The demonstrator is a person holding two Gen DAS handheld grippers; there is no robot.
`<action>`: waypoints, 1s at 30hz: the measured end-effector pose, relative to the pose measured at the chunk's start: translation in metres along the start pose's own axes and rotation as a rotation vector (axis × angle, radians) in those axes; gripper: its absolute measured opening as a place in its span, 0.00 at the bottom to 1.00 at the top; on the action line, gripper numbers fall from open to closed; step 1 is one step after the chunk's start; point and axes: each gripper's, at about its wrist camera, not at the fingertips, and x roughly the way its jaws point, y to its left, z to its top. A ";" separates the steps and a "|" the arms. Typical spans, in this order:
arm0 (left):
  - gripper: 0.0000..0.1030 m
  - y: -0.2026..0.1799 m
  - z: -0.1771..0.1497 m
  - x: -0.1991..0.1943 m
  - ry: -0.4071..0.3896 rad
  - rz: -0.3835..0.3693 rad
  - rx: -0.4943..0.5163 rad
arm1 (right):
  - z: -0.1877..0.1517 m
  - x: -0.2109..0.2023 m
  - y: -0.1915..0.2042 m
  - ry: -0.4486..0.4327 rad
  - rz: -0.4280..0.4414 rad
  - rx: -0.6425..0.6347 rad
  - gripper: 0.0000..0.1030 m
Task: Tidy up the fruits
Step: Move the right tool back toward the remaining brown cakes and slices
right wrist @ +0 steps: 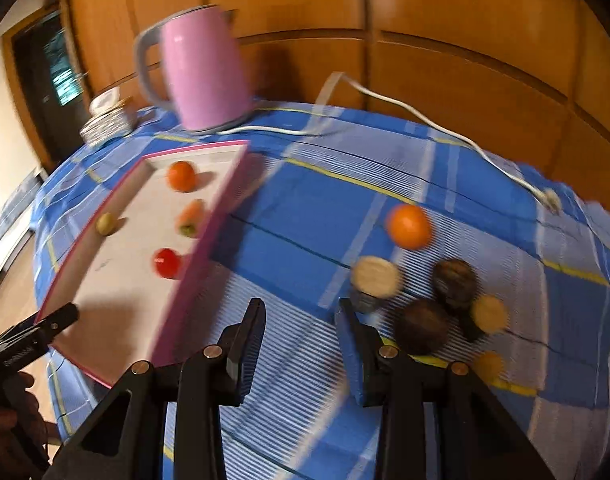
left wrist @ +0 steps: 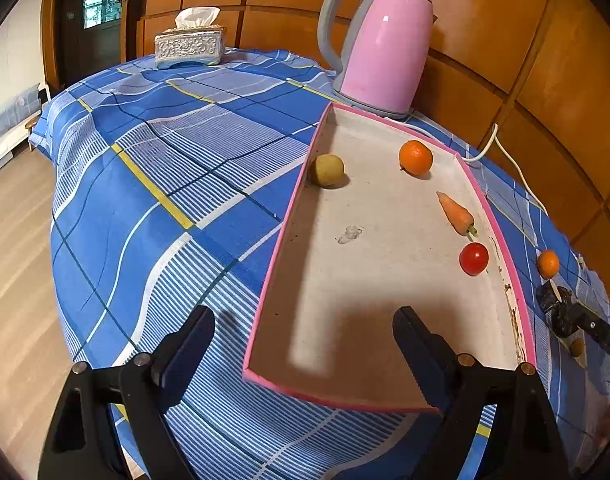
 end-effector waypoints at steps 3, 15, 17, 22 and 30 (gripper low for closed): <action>0.88 -0.001 0.000 -0.001 -0.004 0.001 0.005 | -0.007 -0.005 -0.022 -0.001 -0.049 0.056 0.35; 0.88 -0.005 0.000 -0.002 -0.006 0.008 0.018 | -0.036 -0.026 -0.101 -0.038 -0.308 0.275 0.35; 0.88 -0.006 0.000 -0.002 -0.005 0.009 0.022 | -0.041 -0.029 -0.114 -0.043 -0.358 0.312 0.35; 0.88 -0.008 0.000 -0.002 -0.004 0.014 0.032 | -0.058 -0.030 -0.148 -0.036 -0.458 0.421 0.35; 0.88 -0.010 -0.001 -0.002 -0.003 0.019 0.041 | -0.084 -0.032 -0.186 -0.044 -0.602 0.542 0.35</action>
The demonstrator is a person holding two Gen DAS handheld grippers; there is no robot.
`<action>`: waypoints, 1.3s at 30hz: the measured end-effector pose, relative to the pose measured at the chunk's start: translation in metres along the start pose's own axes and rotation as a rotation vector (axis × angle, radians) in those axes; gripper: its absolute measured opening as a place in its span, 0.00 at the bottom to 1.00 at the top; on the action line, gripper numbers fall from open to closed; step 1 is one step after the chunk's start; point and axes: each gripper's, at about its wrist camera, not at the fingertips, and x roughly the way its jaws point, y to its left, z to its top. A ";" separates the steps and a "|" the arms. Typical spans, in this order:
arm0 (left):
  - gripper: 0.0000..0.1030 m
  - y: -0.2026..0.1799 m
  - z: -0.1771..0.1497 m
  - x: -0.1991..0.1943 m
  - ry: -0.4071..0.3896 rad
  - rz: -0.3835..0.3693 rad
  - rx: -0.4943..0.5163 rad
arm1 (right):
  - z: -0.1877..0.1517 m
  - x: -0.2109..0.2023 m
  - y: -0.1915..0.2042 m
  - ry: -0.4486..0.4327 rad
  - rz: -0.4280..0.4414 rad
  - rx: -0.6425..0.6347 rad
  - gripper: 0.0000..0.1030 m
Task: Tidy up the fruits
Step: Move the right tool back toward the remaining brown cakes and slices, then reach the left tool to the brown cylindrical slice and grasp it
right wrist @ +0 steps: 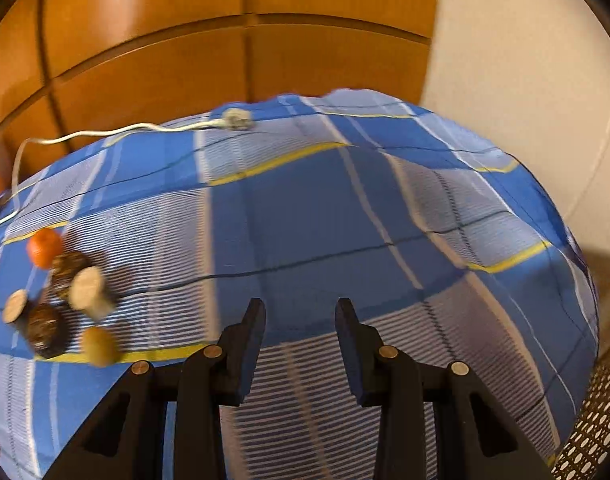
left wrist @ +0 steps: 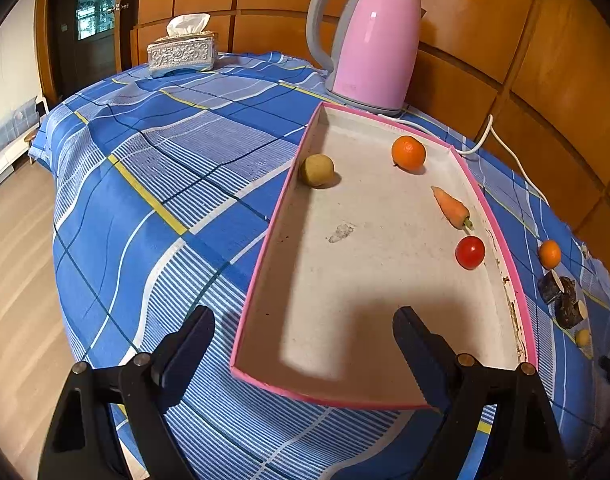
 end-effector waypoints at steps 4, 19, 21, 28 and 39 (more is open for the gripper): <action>0.88 -0.002 0.000 0.000 0.000 0.001 0.007 | -0.003 0.008 -0.015 0.010 -0.043 0.046 0.36; 0.88 -0.017 0.003 -0.004 -0.008 -0.012 0.045 | -0.006 0.013 -0.017 -0.017 -0.044 0.054 0.39; 0.89 -0.019 0.005 -0.006 -0.011 -0.011 0.050 | -0.005 0.013 -0.017 -0.018 -0.047 0.052 0.39; 0.89 -0.020 0.014 -0.011 -0.015 -0.015 0.047 | -0.005 0.013 -0.017 -0.019 -0.047 0.052 0.39; 0.88 -0.081 0.025 -0.036 -0.032 -0.223 0.212 | -0.004 0.014 -0.016 -0.023 -0.048 0.044 0.40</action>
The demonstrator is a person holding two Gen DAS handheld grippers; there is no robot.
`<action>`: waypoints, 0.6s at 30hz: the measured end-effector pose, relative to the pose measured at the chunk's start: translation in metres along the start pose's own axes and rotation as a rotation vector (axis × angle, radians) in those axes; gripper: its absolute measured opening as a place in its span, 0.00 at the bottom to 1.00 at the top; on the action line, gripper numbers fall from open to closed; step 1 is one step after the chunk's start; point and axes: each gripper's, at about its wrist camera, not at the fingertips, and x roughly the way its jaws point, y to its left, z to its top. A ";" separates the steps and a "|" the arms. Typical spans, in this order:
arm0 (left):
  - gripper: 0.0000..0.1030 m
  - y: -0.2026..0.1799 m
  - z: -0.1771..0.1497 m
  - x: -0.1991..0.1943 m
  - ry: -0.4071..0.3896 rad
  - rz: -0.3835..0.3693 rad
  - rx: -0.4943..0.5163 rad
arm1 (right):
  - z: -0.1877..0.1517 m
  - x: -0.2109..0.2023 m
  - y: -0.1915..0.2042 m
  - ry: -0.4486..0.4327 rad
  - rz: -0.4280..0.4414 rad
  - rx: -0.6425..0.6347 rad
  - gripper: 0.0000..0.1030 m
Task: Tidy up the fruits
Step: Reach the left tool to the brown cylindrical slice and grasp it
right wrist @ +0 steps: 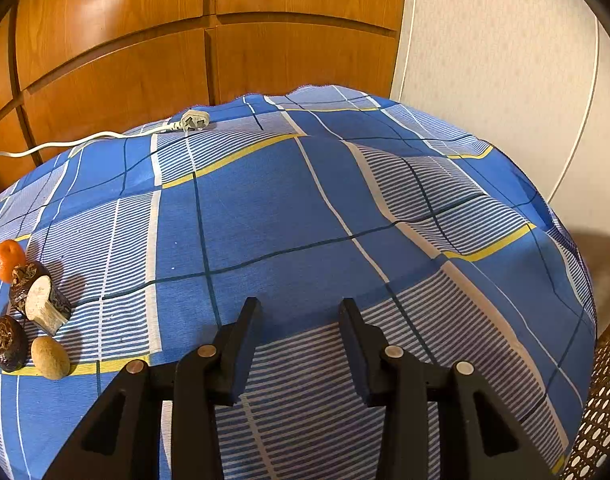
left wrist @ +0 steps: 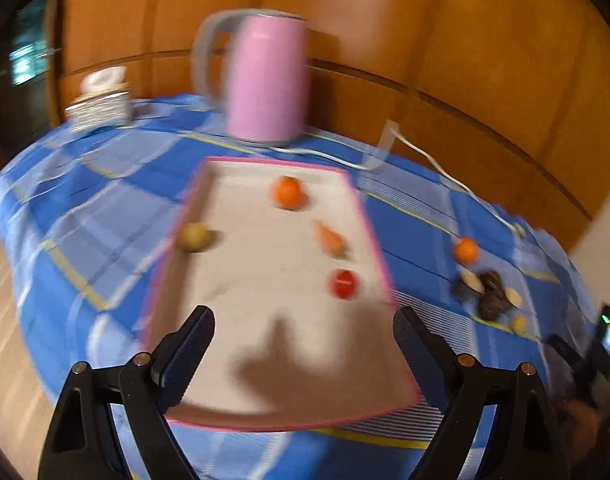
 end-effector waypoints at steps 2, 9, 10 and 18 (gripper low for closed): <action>0.88 -0.018 0.003 0.007 0.026 -0.045 0.044 | 0.000 0.000 0.000 0.000 0.001 0.001 0.40; 0.73 -0.093 0.012 0.039 0.120 -0.194 0.203 | 0.000 0.000 0.001 0.000 0.000 0.001 0.40; 0.70 -0.102 0.013 0.046 0.140 -0.215 0.214 | 0.000 0.000 0.001 -0.001 0.000 0.001 0.40; 0.53 -0.145 0.026 0.102 0.225 -0.279 0.219 | 0.000 0.000 0.001 -0.001 0.000 0.001 0.40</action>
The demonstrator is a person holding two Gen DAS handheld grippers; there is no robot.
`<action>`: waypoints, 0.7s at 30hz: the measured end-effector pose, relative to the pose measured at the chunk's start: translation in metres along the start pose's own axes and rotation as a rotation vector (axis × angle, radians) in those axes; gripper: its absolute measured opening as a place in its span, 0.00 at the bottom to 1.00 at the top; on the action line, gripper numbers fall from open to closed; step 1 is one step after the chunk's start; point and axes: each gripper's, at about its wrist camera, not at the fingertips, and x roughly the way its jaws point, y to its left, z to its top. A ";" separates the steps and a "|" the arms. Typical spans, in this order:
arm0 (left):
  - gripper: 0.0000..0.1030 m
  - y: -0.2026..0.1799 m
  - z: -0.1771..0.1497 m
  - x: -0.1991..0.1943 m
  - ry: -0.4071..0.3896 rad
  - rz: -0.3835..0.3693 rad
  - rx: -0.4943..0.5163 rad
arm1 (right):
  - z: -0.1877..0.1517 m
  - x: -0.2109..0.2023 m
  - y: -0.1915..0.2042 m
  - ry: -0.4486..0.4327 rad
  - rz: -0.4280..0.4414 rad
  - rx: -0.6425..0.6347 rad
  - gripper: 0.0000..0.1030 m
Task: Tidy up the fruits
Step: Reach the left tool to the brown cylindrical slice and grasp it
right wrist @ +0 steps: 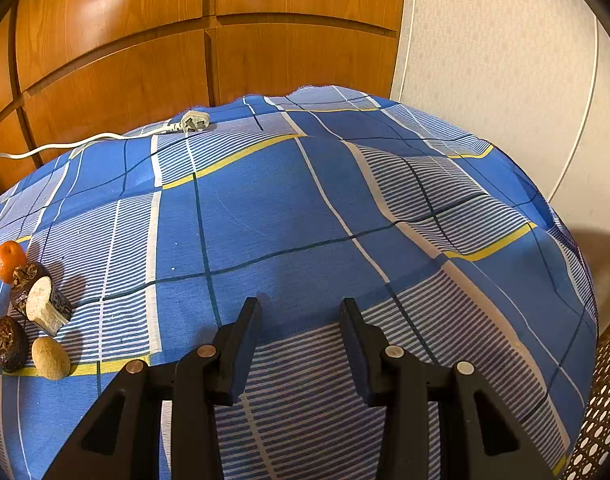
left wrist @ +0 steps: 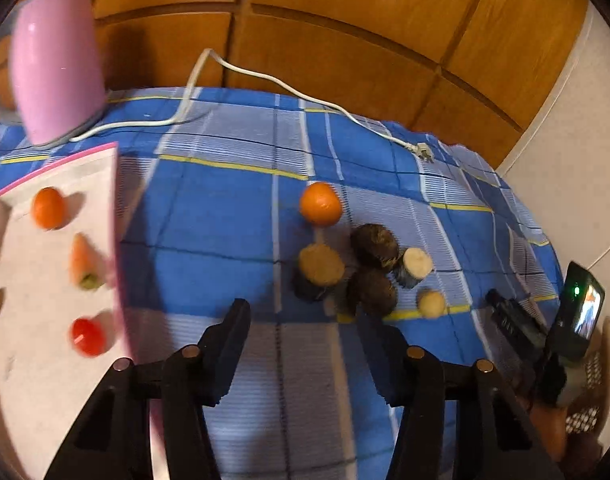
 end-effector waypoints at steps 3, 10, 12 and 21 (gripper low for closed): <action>0.53 -0.003 0.007 0.015 0.017 0.004 -0.002 | 0.001 0.000 0.001 0.000 -0.002 -0.001 0.40; 0.53 -0.001 0.018 0.043 0.049 0.019 -0.044 | 0.001 0.000 0.002 -0.001 -0.004 -0.002 0.40; 0.53 -0.004 0.019 0.047 0.053 0.024 -0.033 | 0.001 0.000 0.003 -0.001 -0.004 -0.002 0.40; 0.39 -0.004 0.018 0.061 0.048 0.007 -0.016 | 0.000 0.000 0.003 -0.003 -0.010 -0.007 0.40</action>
